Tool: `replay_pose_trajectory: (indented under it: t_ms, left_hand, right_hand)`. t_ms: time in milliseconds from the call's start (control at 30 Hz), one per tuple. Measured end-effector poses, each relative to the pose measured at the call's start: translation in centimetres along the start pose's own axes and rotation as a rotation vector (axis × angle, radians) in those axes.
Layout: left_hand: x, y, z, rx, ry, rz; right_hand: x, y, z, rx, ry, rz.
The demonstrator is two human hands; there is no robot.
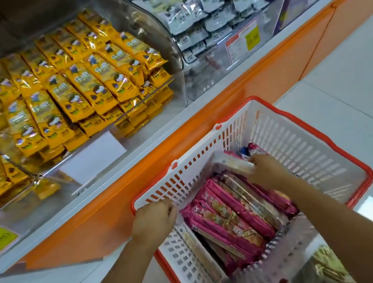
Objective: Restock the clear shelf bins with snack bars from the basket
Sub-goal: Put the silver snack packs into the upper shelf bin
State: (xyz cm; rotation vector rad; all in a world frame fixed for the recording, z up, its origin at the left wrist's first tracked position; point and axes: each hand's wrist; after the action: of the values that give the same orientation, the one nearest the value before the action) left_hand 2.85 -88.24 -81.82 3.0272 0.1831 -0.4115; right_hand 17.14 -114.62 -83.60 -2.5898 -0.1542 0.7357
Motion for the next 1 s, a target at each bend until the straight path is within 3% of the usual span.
replay_pose_trajectory:
  t_ms: [167, 300, 433, 733, 1000]
  left_hand:
    - [0.1, 0.2, 0.3, -0.012, 0.062, -0.019]
    - [0.1, 0.2, 0.2, -0.01, 0.067, -0.024]
    - [0.1, 0.5, 0.1, 0.005, 0.071, -0.037]
    - [0.0, 0.5, -0.1, -0.036, 0.079, -0.043]
    - [-0.3, 0.6, -0.4, -0.036, 0.003, -0.046]
  right_hand:
    - [1.4, 4.2, -2.0, -0.021, 0.115, 0.227]
    - [2.5, 6.8, -1.2, -0.054, -0.016, 0.37]
    - [2.7, 7.5, -1.3, -0.059, -0.148, 0.355]
    - [2.5, 8.5, -2.8, 0.198, -0.415, 0.366]
    - [0.8, 6.8, -3.6, 0.193, -0.31, 0.301]
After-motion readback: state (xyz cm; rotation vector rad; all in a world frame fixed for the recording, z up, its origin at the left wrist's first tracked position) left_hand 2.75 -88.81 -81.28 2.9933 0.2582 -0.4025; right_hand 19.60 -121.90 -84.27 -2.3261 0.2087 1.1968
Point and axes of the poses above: each hand's wrist, its own x-axis towards the middle knuckle, its own z-axis out of the palm, y = z × x, and after that the axes turned 3 degrees about x, right-handed
